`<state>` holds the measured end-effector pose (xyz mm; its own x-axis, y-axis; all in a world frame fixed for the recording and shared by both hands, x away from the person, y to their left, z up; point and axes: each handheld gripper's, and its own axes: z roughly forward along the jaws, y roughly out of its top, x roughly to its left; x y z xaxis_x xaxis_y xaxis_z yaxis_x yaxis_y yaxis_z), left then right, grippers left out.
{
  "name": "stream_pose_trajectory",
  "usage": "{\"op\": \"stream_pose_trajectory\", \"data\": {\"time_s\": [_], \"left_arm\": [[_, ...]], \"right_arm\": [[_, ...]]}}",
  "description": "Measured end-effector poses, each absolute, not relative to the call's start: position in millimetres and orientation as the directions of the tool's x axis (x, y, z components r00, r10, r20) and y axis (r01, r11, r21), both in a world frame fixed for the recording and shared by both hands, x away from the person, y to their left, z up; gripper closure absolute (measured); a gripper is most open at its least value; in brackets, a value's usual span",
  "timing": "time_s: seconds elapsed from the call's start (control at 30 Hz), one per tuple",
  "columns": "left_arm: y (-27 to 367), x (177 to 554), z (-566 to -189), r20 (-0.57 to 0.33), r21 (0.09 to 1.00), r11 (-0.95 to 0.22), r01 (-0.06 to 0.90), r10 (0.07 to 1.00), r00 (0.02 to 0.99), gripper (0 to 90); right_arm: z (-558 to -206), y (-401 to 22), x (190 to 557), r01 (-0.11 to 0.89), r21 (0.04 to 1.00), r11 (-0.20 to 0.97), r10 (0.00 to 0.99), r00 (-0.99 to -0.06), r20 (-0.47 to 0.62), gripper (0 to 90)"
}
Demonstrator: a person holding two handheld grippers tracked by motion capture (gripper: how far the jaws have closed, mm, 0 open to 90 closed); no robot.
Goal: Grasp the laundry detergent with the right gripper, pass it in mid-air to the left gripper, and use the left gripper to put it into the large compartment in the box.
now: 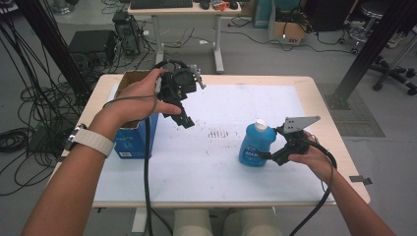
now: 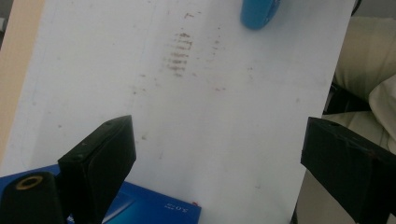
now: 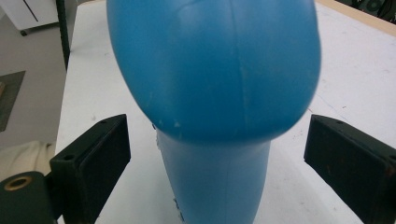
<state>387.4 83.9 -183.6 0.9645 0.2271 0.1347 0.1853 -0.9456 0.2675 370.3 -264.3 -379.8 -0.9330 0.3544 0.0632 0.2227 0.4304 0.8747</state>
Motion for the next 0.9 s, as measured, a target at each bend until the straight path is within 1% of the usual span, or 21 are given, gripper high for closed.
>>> {"op": "stream_pose_trajectory", "data": {"time_s": [0.5,0.9], "left_arm": [[84,387,-183,0.138,0.269,-0.945,0.188,0.231,0.963,10.5],[84,388,-185,0.134,0.271,-0.944,0.189,0.231,0.964,10.5]], "right_arm": [[-385,-258,372,0.216,0.883,0.417,0.357,-0.932,0.060,10.3],[-391,-255,374,0.214,0.898,0.384,0.360,-0.930,0.068,15.9]]}}
